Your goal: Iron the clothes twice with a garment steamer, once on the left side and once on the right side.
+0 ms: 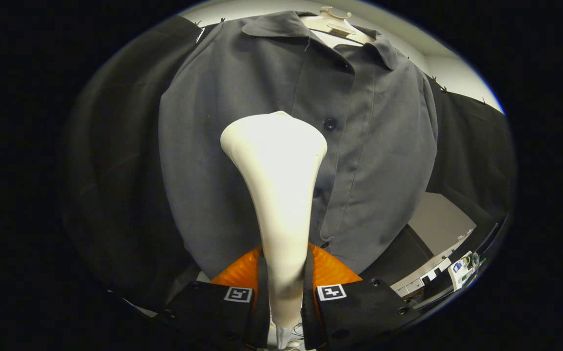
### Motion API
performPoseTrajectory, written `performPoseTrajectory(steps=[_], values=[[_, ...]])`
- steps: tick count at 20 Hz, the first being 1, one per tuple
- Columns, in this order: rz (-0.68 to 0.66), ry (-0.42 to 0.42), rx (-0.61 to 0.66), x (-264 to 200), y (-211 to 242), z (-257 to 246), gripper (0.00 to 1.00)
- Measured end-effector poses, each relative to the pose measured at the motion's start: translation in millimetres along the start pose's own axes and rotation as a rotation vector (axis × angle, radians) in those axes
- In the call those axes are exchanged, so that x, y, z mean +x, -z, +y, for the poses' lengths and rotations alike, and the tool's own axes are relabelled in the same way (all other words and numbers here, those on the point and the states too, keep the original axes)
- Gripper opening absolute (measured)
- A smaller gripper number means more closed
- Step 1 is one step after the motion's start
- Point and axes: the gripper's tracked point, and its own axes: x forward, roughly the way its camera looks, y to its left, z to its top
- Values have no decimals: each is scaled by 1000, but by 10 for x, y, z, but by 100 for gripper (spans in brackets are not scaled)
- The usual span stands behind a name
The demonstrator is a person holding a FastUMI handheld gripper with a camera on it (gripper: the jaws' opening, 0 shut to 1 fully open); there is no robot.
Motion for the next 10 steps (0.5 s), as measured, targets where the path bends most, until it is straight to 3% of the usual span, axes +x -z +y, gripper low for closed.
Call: performPoseTrajectory(steps=[10], values=[[98, -3, -22, 75, 625, 57, 35]])
